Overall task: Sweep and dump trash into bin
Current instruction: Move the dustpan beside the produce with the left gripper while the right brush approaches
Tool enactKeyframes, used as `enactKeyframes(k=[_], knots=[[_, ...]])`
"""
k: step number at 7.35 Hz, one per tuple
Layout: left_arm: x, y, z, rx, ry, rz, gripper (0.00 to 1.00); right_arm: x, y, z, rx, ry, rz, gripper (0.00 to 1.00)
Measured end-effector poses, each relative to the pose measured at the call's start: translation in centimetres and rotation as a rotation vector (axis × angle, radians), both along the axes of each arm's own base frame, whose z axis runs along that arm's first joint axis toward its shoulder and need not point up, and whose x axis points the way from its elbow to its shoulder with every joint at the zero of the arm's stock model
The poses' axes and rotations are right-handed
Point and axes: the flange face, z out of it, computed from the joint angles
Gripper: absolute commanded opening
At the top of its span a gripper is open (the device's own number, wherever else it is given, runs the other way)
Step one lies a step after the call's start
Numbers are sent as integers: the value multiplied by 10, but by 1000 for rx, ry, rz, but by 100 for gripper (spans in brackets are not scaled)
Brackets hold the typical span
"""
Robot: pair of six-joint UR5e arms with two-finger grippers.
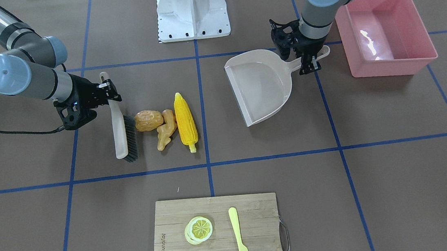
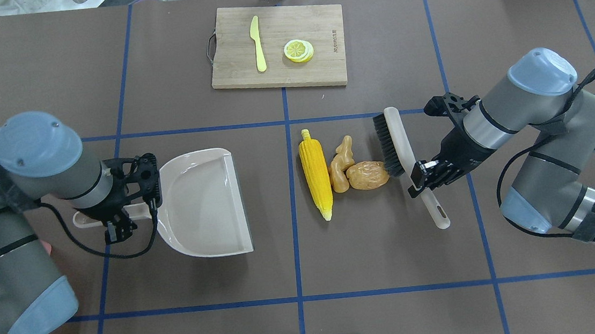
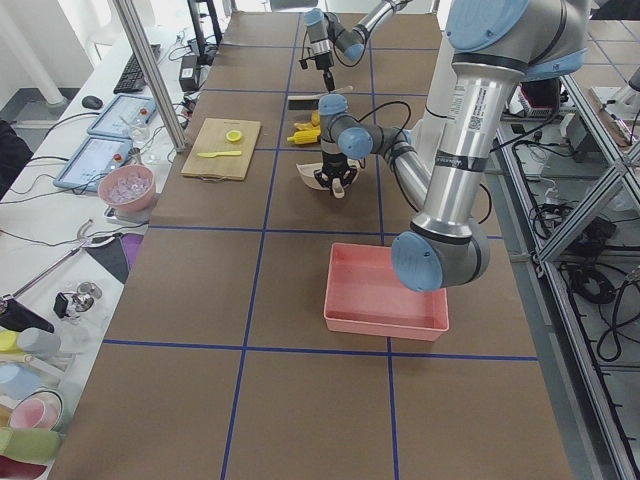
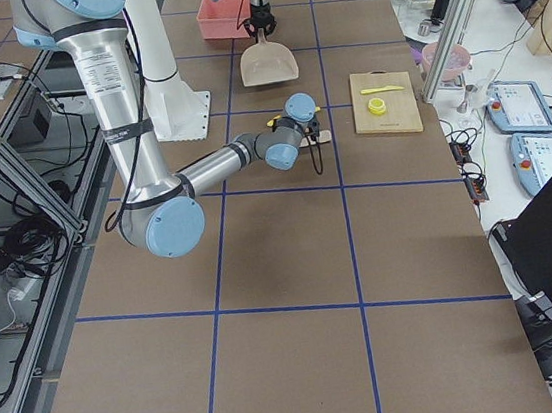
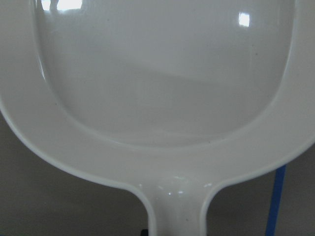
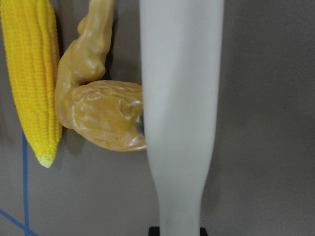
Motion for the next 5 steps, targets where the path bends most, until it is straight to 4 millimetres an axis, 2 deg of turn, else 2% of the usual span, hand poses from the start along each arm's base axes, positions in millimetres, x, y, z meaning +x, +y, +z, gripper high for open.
enactKeyframes(k=[2, 5], knots=[[32, -42, -20, 10, -16, 8, 0, -13, 8, 1, -4, 3, -24, 0], [60, -62, -34, 10, -20, 15, 0, -31, 14, -11, -3, -4, -44, 0]])
